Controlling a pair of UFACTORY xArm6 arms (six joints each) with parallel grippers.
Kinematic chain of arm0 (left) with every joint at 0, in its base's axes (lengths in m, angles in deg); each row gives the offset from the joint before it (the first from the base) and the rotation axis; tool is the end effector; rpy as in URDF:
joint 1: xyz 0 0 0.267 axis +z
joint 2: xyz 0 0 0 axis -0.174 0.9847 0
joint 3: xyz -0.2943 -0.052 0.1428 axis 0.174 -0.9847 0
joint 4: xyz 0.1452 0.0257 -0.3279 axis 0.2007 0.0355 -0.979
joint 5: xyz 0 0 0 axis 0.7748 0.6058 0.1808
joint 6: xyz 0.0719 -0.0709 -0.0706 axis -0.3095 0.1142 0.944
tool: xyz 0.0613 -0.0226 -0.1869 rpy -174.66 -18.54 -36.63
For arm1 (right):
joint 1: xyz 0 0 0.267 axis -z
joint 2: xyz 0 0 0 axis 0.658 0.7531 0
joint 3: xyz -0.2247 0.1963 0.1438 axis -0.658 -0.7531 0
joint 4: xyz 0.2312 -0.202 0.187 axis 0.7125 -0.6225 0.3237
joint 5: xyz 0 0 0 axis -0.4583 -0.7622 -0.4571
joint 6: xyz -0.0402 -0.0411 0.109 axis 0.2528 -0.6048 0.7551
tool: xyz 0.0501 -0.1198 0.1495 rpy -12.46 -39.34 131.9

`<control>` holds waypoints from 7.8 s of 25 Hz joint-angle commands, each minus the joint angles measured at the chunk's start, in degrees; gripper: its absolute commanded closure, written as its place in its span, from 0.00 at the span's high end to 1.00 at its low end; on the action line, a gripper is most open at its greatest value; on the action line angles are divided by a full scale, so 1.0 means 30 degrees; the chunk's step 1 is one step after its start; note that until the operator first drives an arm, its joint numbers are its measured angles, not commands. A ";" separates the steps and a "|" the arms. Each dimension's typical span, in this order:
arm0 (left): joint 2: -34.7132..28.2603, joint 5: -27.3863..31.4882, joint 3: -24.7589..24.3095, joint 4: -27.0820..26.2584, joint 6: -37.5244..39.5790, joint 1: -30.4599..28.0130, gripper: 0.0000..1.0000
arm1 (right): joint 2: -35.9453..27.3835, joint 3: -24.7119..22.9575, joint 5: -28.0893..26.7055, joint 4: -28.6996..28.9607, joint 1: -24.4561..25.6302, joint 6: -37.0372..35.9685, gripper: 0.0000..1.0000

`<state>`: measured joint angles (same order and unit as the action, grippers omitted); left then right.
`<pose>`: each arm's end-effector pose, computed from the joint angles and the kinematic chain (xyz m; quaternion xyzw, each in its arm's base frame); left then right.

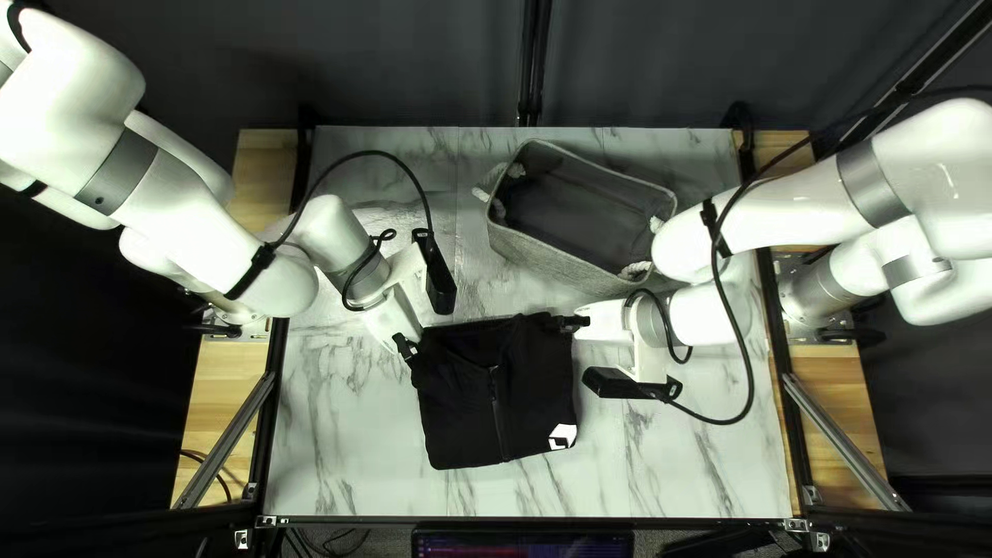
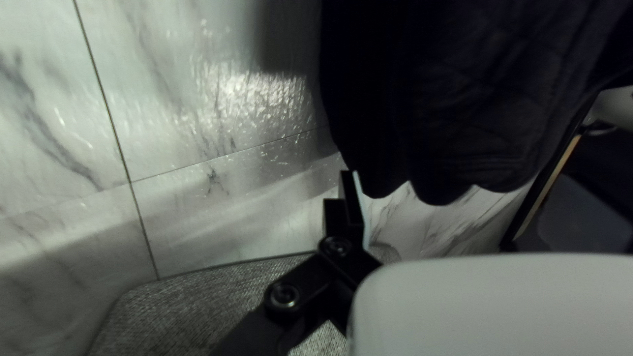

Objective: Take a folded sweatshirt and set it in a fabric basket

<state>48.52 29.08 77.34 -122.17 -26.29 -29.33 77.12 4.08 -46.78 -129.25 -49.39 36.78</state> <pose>0.3587 -0.1442 0.1318 0.9304 0.2155 0.1443 0.2590 0.5078 0.0969 0.1021 0.6184 0.7124 0.1824 0.2771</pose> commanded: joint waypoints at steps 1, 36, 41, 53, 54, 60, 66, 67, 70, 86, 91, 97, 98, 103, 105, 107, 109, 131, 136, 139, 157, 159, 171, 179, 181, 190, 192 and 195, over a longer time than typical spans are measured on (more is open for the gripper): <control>0.0000 0.0000 0.0000 0.0000 0.0000 0.0000 1.00 | 0.0849 0.0698 -0.0133 0.0390 -0.0251 -0.0236 1.00; 0.0000 0.0000 0.0000 0.0000 0.0000 0.0000 1.00 | 0.4058 0.3432 0.2063 -0.2387 0.1648 -0.1728 1.00; 0.0000 0.0000 0.0000 0.0000 0.0000 0.0000 1.00 | 0.4285 0.3516 0.1700 -0.1991 0.1397 -0.1932 1.00; 0.0000 0.0000 0.0000 0.0000 0.0000 0.0000 1.00 | 0.4521 0.3545 0.1749 0.0385 0.1472 -0.4295 0.00; 0.0000 0.0000 0.0000 0.0000 0.0000 0.0000 1.00 | 0.4556 0.3550 0.1743 0.0655 0.1467 -0.4552 0.00; 0.0000 0.0000 0.0000 0.0000 0.0000 0.0000 1.00 | 0.3997 0.2967 0.1546 0.2448 0.1342 -0.6265 0.00; 0.0000 0.0000 0.0000 0.0000 0.0000 0.0000 1.00 | 0.3101 0.2253 0.0786 0.4150 0.0618 -0.7485 0.00; 0.0000 0.0000 0.0000 0.0000 0.0000 0.0000 1.00 | 0.3076 0.2224 0.0721 0.4327 0.0551 -0.7610 0.00; -0.0197 0.0143 -0.0299 -0.0025 -0.0186 0.0270 1.00 | 0.2854 0.2051 0.0532 0.4747 0.0380 -0.7889 0.00; 0.3519 -0.3400 0.1088 -0.2287 -0.0021 -0.2734 1.00 | 0.2621 0.1883 -0.0131 0.6085 -0.0134 -0.8619 0.00; 0.4009 -0.3342 0.1428 -0.2816 -0.0733 -0.2548 1.00 | 0.2557 0.1826 -0.0204 0.5767 -0.0178 -0.8306 0.00; 0.4789 -0.3242 0.1889 -0.4946 -0.3098 -0.2332 1.00 | 0.2428 0.1712 -0.0250 0.5674 -0.0213 -0.8237 0.00; 0.5075 -0.3226 0.2094 -0.5268 -0.3463 -0.2302 1.00 | 0.2393 0.1685 -0.0255 0.5676 -0.0222 -0.8248 0.00; 0.5225 -0.3129 0.2183 -0.4957 -0.3310 -0.2192 1.00 | 0.2322 0.1631 -0.0264 0.5688 -0.0240 -0.8278 0.00; 0.5136 -0.3072 0.2129 -0.4649 -0.3064 -0.2155 1.00 | 0.2321 0.1623 -0.0263 0.5768 -0.0242 -0.8356 0.00; 0.5174 -0.3038 0.2162 -0.4460 -0.2931 -0.2147 1.00 | 0.2329 0.1627 -0.0270 0.5872 -0.0242 -0.8452 0.00; 0.5392 -0.3067 0.2268 -0.4798 -0.3316 -0.2192 1.00 | 0.2307 0.1608 -0.0284 0.5884 -0.0253 -0.8455 0.00; 0.6781 -0.2580 0.3108 -0.2898 -0.2746 -0.1697 0.00 | 0.2245 0.1587 -0.0340 0.5892 -0.0244 -0.8454 0.00; 0.7398 -0.2056 0.3582 -0.2838 -0.3125 -0.1311 0.00 | 0.2223 0.1571 -0.0340 0.5939 -0.0237 -0.8503 0.00; 0.7819 -0.1735 0.3965 -0.2888 -0.3457 -0.1107 0.00 | 0.2210 0.1574 -0.0345 0.5988 -0.0238 -0.8559 0.00; 0.3496 0.1445 0.2995 0.4329 0.0709 0.1208 0.00 | -0.0084 0.0724 -0.2298 1.1134 -0.1855 -1.2026 0.00; 0.3359 0.1936 0.3171 0.4538 0.0403 0.1690 0.00 | -0.0617 0.0597 -0.2731 1.1859 -0.2029 -1.2568 0.00; 0.1045 0.7451 0.5192 0.7559 -0.0970 0.6103 0.00 | -0.2708 0.1209 -0.5509 1.4672 -0.2626 -1.4805 0.00; 0.0536 1.0704 0.7207 0.8510 -0.2448 0.8673 0.00 | -0.4164 0.0921 -0.6233 1.5455 -0.2136 -1.5801 0.00; 0.0396 1.1284 0.7516 0.8641 -0.2816 0.9214 0.00 | -0.5044 0.0511 -0.6417 1.5574 -0.1970 -1.6158 0.00; 0.1014 1.3962 0.9736 0.8864 -0.5119 1.2246 0.00 | -0.9026 -0.1420 -0.7460 1.6392 -0.1444 -1.7403 0.00; 0.1527 1.4498 1.0596 0.9068 -0.5354 1.2728 0.00 | -0.9749 -0.1763 -0.7599 1.6555 -0.1296 -1.7553 0.00; 0.2791 1.5535 1.2592 0.9531 -0.5703 1.3555 0.00 | -1.1366 -0.2356 -0.8046 1.7209 -0.0887 -1.8315 0.00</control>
<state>53.93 73.02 110.71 -94.74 -42.34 9.28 46.61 -1.57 -69.79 -79.20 -53.17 -16.19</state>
